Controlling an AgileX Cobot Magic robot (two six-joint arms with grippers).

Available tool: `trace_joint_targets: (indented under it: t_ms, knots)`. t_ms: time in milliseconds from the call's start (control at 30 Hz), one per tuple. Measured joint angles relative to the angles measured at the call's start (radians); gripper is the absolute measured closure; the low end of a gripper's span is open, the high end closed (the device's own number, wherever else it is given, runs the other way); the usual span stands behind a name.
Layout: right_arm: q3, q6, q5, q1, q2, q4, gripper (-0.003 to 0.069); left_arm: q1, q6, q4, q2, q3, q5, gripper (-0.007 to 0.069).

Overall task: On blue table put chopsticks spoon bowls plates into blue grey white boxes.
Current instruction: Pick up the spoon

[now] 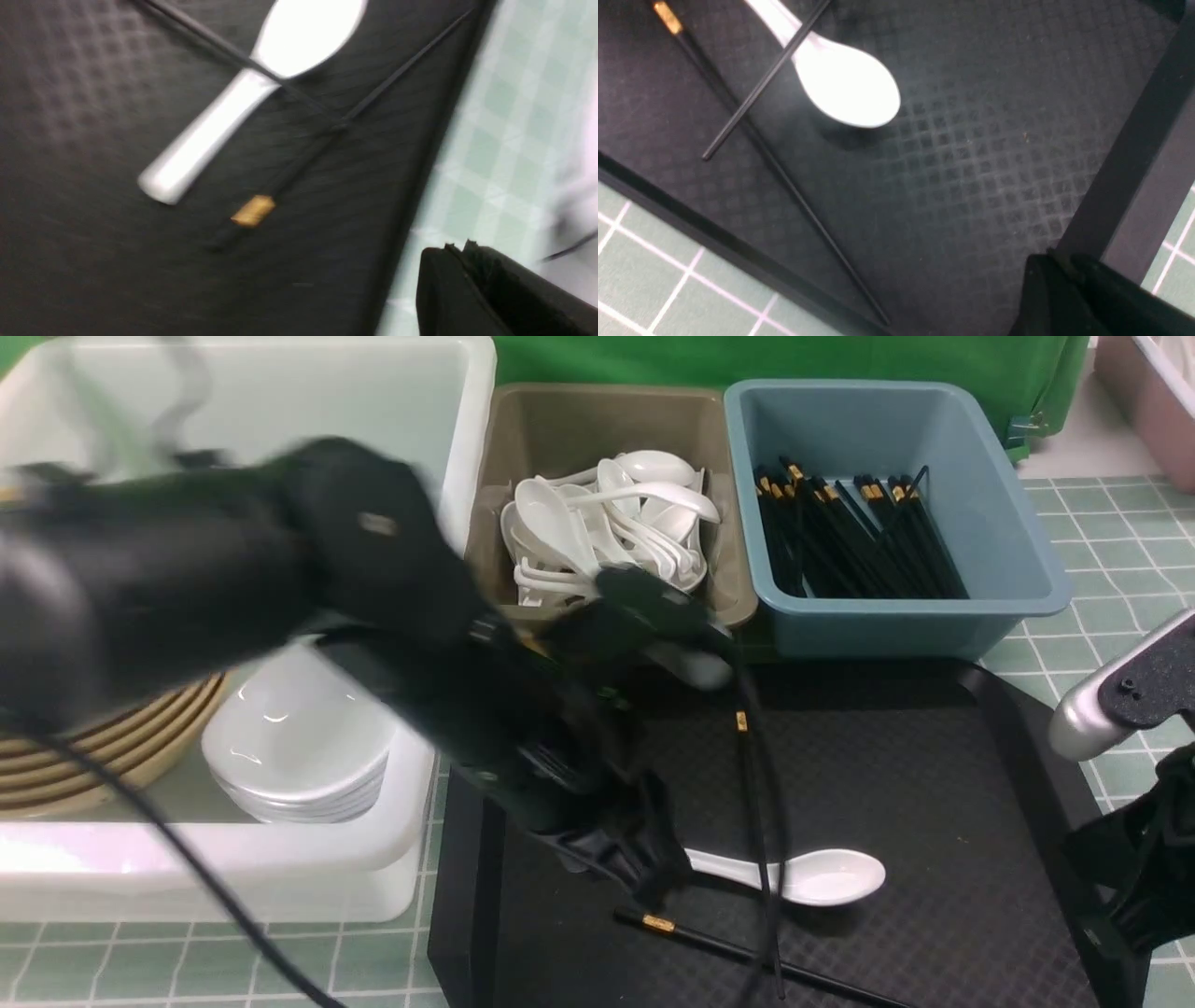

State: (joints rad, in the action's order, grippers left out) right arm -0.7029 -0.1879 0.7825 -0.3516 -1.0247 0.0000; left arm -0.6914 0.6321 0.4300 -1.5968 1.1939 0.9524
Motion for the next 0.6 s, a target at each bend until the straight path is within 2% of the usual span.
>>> trace_joint_targets:
  t_ms: [33, 67, 133, 233, 267, 333, 433, 600]
  knots:
    - [0.000, 0.000, -0.001, 0.000, 0.000, 0.006, 0.0573, 0.000, 0.000, -0.013, 0.000, 0.003, 0.000, 0.0591]
    - [0.000, 0.003, -0.011, 0.000, 0.000, 0.000, 0.0573, -0.033, 0.004, -0.105, -0.030, 0.025, -0.015, 0.0540]
    - [0.000, 0.008, -0.016, 0.000, 0.000, 0.006, 0.0573, -0.059, 0.021, -0.190, -0.068, 0.038, -0.031, 0.0471]
    - [0.000, 0.013, -0.018, 0.000, 0.000, 0.008, 0.0573, -0.074, 0.061, -0.242, -0.108, 0.039, -0.061, 0.0379]
    - [0.000, 0.023, -0.019, 0.000, 0.000, 0.009, 0.0573, -0.076, 0.117, -0.269, -0.153, 0.039, -0.094, 0.0307]
    - [0.000, 0.030, -0.019, 0.000, 0.000, 0.009, 0.0573, -0.076, 0.157, -0.277, -0.184, 0.039, -0.128, 0.0269]
    - [0.000, 0.034, -0.019, 0.000, 0.000, 0.013, 0.0573, -0.076, 0.199, -0.285, -0.227, 0.039, -0.186, 0.0251]
    - [0.000, 0.034, -0.020, 0.000, 0.000, 0.014, 0.0573, -0.076, 0.220, -0.299, -0.290, 0.041, -0.260, 0.0264]
